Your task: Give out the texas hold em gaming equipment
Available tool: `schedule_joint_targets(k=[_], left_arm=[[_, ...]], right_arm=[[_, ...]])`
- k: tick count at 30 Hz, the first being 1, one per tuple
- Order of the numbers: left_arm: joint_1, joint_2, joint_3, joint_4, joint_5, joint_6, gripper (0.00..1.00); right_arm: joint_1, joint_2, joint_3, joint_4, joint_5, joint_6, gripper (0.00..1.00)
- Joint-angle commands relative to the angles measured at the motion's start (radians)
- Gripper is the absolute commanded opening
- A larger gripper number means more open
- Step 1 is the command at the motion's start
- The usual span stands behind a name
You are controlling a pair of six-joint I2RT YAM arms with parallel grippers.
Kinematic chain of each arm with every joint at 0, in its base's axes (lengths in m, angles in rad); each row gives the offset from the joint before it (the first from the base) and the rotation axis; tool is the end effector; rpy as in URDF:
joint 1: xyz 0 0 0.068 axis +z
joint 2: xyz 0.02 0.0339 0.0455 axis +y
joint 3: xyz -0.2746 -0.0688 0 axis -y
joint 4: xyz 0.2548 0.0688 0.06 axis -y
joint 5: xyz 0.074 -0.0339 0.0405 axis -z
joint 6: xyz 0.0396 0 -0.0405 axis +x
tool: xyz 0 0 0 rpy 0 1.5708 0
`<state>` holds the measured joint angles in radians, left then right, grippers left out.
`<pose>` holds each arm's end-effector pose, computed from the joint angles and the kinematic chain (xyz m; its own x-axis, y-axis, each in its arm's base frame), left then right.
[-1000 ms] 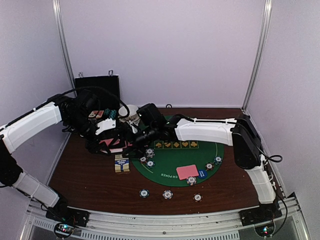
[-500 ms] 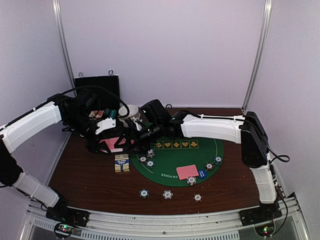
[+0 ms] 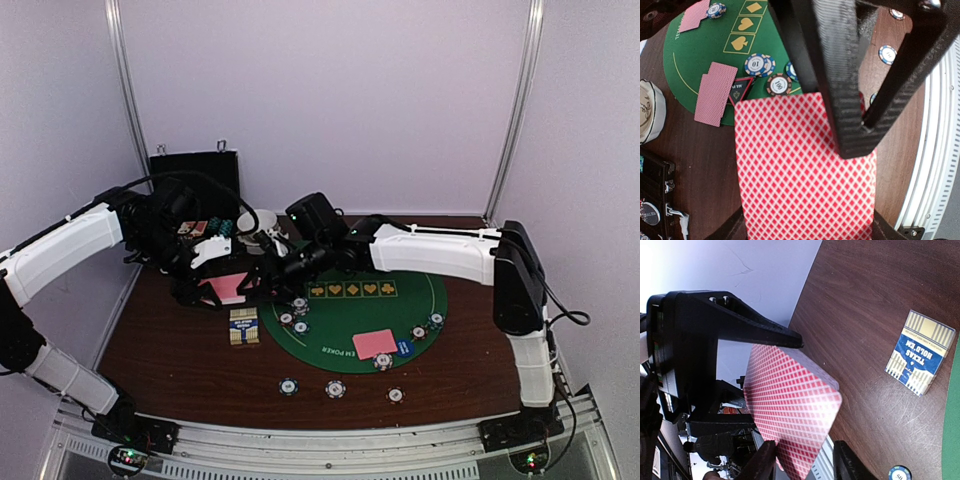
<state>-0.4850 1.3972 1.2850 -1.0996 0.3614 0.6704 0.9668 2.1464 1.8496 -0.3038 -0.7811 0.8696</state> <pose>0.2337 -0.1390 0.3111 -0.3098 0.8202 -0.4810 0.9424 0.3319 -0.0411 0.2695 0.4397 0.2690 -0.9057 -0.3572 -0.2282 -0.3447 0.3072 0.8870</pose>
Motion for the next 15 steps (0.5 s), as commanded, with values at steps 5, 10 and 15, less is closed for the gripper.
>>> schedule_joint_targets(k=[5,10,15], left_arm=[[0.005,-0.025,0.023,0.02,0.01,-0.004,0.0],[0.005,-0.029,0.02,0.02,0.006,-0.001,0.0],[0.005,-0.029,0.02,0.02,0.008,-0.002,0.0]], right_arm=[[-0.008,-0.062,-0.044,0.012,0.006,0.037,0.28],[-0.009,-0.081,-0.069,0.019,0.008,0.037,0.15],[-0.013,-0.093,-0.087,0.015,0.01,0.035,0.06]])
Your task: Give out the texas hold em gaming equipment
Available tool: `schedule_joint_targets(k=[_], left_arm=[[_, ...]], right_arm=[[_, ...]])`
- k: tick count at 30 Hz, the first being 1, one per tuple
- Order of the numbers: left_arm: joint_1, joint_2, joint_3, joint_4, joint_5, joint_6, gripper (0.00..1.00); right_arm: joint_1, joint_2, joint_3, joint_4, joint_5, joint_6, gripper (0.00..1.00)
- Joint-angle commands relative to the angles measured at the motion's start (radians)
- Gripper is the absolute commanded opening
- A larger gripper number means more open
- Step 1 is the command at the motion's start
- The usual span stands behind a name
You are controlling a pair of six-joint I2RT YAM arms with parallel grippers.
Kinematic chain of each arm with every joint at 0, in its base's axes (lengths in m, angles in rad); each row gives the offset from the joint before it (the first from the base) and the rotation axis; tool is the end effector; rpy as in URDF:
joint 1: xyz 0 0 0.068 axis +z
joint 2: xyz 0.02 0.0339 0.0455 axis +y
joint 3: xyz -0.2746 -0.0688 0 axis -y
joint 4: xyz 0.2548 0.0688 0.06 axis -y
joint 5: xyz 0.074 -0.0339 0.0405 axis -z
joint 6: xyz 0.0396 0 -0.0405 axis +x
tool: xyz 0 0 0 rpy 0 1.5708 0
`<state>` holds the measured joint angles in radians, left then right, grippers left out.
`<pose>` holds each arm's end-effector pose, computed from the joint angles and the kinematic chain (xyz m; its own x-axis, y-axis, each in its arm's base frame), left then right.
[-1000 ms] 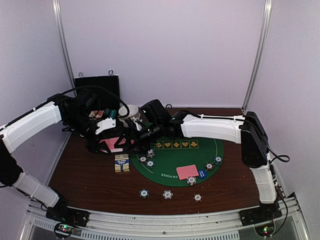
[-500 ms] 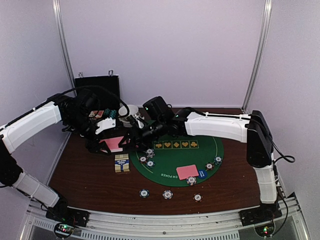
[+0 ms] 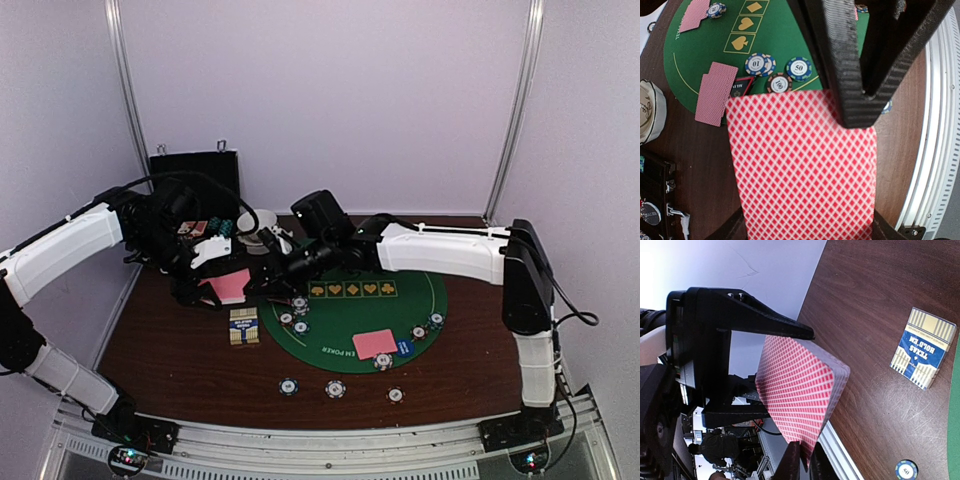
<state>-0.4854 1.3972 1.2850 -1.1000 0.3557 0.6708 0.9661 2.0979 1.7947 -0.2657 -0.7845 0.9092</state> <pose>0.2337 -0.1389 0.3110 -0.3097 0.8222 -0.4776 0.9421 0.3332 -0.0373 0.2642 0.4315 0.2771 -0.9145 -0.3412 -0.2173 -0.3240 0.2960 0.8986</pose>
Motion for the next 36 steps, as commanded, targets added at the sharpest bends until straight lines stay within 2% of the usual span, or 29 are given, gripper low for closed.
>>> schedule_joint_targets(k=[1,9,15,16,22,24,26,31,32,33,36], left_arm=[[0.005,-0.03,0.02,0.019,0.014,-0.002,0.0],[0.005,-0.032,0.02,0.02,0.012,-0.001,0.0],[0.005,-0.032,0.02,0.019,0.012,-0.001,0.0],[0.005,-0.031,0.02,0.021,0.011,-0.001,0.0],[0.005,-0.03,0.022,0.019,0.014,-0.001,0.0],[0.005,-0.03,0.022,0.019,0.014,-0.001,0.0],[0.005,-0.033,0.021,0.02,0.014,-0.001,0.0],[0.005,-0.035,0.02,0.02,0.01,-0.001,0.0],[0.005,-0.037,0.02,0.02,0.01,0.001,0.0],[0.005,-0.039,0.02,0.019,0.011,0.001,0.0],[0.005,-0.04,0.02,0.019,0.011,0.0,0.0]], right_arm=[[-0.014,-0.049,-0.038,-0.025,0.014,-0.007,0.06],[-0.026,-0.075,-0.089,0.017,0.002,0.016,0.07],[-0.027,-0.087,-0.136,0.146,-0.031,0.101,0.04],[-0.027,-0.087,-0.139,0.161,-0.034,0.11,0.07],[-0.029,-0.102,-0.16,0.174,-0.034,0.121,0.38],[-0.032,-0.114,-0.174,0.164,-0.026,0.116,0.44],[-0.039,-0.128,-0.182,0.11,-0.009,0.086,0.49],[-0.042,-0.168,-0.19,-0.071,0.057,-0.025,0.7],[-0.043,-0.177,-0.196,-0.099,0.069,-0.041,0.76],[-0.043,-0.184,-0.204,-0.117,0.081,-0.055,0.97],[-0.032,-0.207,-0.237,-0.154,0.111,-0.088,0.99]])
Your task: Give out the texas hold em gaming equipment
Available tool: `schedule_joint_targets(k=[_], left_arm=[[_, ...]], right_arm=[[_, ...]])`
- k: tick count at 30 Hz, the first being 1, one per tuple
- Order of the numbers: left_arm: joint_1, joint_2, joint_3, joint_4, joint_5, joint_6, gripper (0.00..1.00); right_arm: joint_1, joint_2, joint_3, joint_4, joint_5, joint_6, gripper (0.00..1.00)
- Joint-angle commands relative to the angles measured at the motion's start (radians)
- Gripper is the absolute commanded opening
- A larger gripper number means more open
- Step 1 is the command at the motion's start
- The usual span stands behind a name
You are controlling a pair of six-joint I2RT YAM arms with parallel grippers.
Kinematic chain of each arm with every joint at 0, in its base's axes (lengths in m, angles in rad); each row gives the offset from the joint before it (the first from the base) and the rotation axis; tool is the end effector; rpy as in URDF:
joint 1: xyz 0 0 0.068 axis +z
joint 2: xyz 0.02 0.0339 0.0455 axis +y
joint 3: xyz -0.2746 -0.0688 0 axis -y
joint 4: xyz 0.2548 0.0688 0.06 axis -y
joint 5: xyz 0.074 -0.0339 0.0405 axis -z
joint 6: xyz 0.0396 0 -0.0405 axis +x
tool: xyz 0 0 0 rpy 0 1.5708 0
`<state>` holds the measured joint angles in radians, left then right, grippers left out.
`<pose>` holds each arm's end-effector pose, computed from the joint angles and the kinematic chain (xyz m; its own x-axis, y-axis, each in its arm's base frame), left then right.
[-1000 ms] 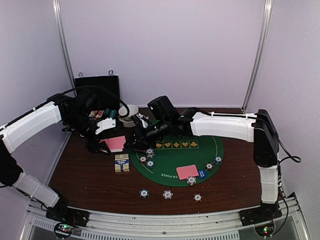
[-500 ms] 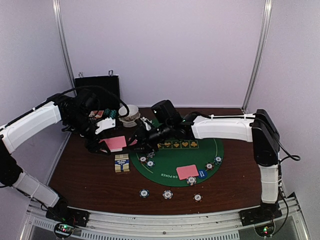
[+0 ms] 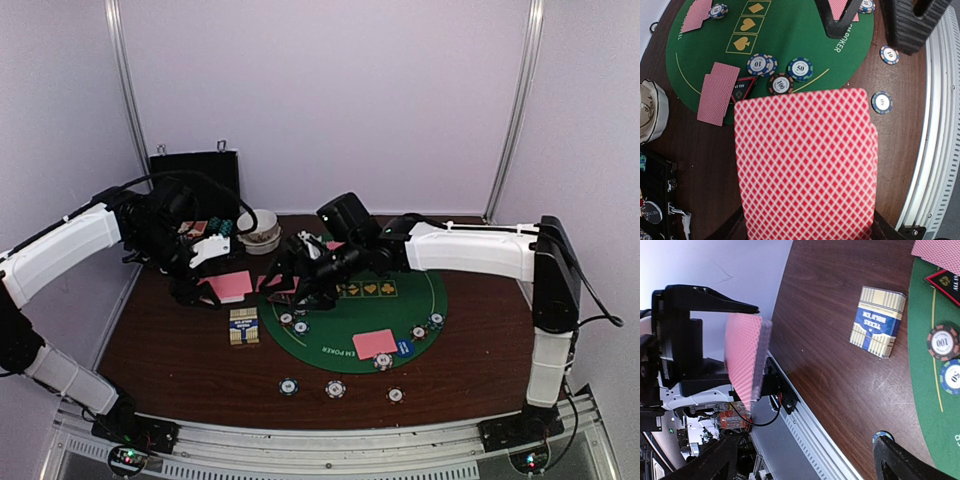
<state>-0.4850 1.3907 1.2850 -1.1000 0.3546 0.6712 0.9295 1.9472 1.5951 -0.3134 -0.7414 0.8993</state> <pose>0.2326 -0.1381 0.3126 -0.3070 0.8210 -0.4813 0.9422 0.3336 -0.0319 0.2549 0.3862 0.2736 -0.9413 -0.2957 -0.1629 -0.2762 0.3970 0.8753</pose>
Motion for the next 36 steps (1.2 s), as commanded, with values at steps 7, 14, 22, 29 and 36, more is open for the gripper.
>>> schedule_joint_targets(k=[7,14,22,29,36], left_arm=[[0.005,-0.032,0.032,0.006,0.013,-0.001,0.0],[0.005,-0.033,0.039,-0.004,0.013,0.002,0.0],[0.005,-0.034,0.035,-0.005,0.014,0.004,0.0],[0.005,-0.033,0.048,-0.009,0.01,0.005,0.0],[0.005,-0.033,0.054,-0.013,0.013,0.005,0.0]], right_arm=[[0.119,-0.094,0.005,-0.241,0.314,-0.169,1.0],[0.116,-0.199,-0.264,0.19,0.218,0.133,1.0],[0.126,-0.259,-0.023,-0.343,0.619,-0.139,0.87],[0.295,-0.294,-0.032,-0.297,1.161,-0.31,0.99],[0.362,-0.425,-0.157,-0.215,1.252,-0.117,1.0]])
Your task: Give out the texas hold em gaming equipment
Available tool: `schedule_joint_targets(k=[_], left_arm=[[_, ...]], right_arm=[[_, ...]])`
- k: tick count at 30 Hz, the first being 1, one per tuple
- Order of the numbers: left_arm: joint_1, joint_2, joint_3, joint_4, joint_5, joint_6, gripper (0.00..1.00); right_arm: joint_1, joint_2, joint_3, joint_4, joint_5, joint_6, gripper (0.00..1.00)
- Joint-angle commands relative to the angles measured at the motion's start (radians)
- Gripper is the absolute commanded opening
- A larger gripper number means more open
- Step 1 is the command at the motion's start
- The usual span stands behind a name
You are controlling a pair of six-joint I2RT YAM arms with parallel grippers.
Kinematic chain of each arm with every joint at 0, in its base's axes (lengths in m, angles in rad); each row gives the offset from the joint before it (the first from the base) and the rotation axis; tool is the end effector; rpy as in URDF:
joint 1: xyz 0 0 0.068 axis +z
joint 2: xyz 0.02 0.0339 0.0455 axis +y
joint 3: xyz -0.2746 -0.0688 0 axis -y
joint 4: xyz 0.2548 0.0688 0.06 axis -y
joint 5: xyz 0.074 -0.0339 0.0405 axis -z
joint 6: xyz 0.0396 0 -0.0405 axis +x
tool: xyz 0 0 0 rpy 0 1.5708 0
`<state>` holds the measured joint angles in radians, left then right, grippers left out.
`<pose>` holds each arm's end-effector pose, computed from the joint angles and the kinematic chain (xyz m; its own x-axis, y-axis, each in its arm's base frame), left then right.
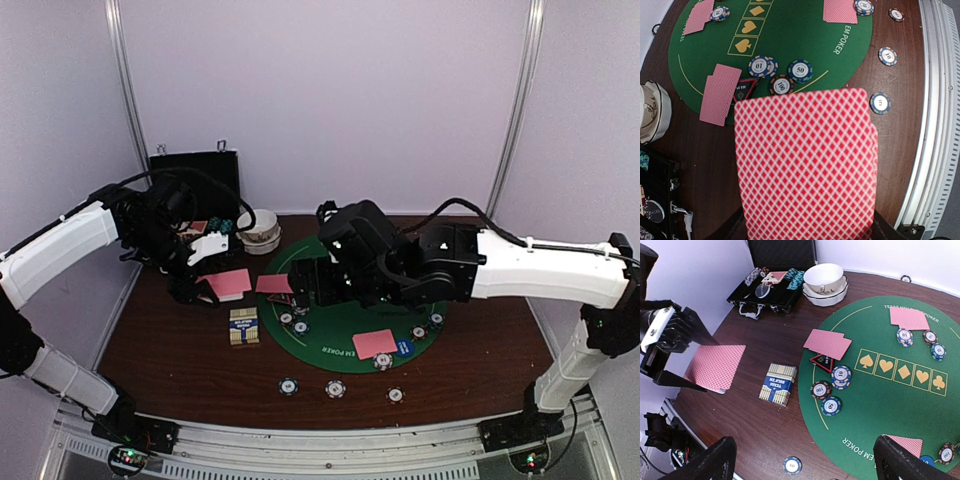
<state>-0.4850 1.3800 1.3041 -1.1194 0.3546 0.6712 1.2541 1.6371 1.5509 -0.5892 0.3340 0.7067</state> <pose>0.2301 -0.1368 0.3202 -0.3025 0.8187 -0.4881 0.9424 0.3334 -0.0249 0.1320 0.3610 0.3557 -0.6793 -0.1029 -0.7266 -0.4957 0.7944 0.3509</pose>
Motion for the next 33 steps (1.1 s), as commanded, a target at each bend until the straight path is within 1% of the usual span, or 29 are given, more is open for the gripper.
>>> schedule_joint_targets(k=[1,2,4,5,6,7,9,10,11,12,13,15,16,17,20,25,28,33], left_arm=[[0.005,-0.022,0.035,0.007,0.015,0.005,0.0],[0.005,-0.022,0.035,0.007,0.016,0.004,0.0],[0.005,-0.021,0.035,0.004,0.021,0.001,0.0],[0.005,-0.02,0.035,0.004,0.023,0.001,0.0],[0.005,-0.022,0.034,0.003,0.026,-0.001,0.0],[0.005,-0.023,0.034,0.003,0.027,-0.001,0.0],[0.005,-0.024,0.034,0.0,0.03,-0.001,0.0],[0.005,-0.023,0.036,-0.002,0.029,-0.002,0.0],[0.005,-0.022,0.038,-0.003,0.029,-0.001,0.0],[0.005,-0.022,0.039,-0.004,0.029,-0.001,0.0],[0.005,-0.021,0.042,-0.005,0.03,-0.001,0.0],[0.005,-0.02,0.045,-0.007,0.031,-0.001,0.0],[0.005,-0.021,0.045,-0.01,0.032,-0.002,0.0],[0.005,-0.021,0.044,-0.011,0.033,-0.002,0.0],[0.005,-0.02,0.043,-0.011,0.031,0.0,0.0],[0.005,-0.016,0.044,-0.01,0.036,0.002,0.0],[0.005,-0.014,0.042,-0.01,0.035,0.002,0.0],[0.005,-0.015,0.04,-0.011,0.036,0.001,0.0]], right_arm=[[0.015,-0.144,-0.176,0.125,0.139,0.078,1.0],[-0.018,-0.156,-0.204,0.125,0.11,0.107,1.0],[-0.08,-0.144,-0.206,0.071,0.053,0.166,0.98],[-0.098,-0.132,-0.206,0.069,0.026,0.171,0.96],[-0.11,-0.116,-0.196,0.063,0.002,0.174,0.95],[-0.117,-0.093,-0.169,0.034,-0.005,0.177,0.98],[-0.126,-0.051,-0.102,-0.041,-0.002,0.162,0.99],[-0.139,-0.039,-0.091,-0.014,-0.05,0.126,0.99],[-0.161,-0.035,-0.1,0.054,-0.14,0.091,0.99],[-0.192,-0.032,-0.126,0.161,-0.26,0.062,0.97],[-0.223,-0.027,-0.148,0.248,-0.434,0.079,0.97],[-0.293,0.02,-0.16,0.401,-0.701,0.142,0.96],[-0.313,0.051,-0.147,0.437,-0.787,0.167,0.95],[-0.323,0.077,-0.127,0.451,-0.838,0.175,0.95],[-0.323,0.125,-0.089,0.488,-0.931,0.192,0.93],[-0.322,0.202,-0.043,0.551,-1.032,0.252,0.81],[-0.319,0.244,-0.027,0.624,-1.089,0.309,0.77],[-0.303,0.312,0.037,0.636,-1.136,0.342,0.7]])
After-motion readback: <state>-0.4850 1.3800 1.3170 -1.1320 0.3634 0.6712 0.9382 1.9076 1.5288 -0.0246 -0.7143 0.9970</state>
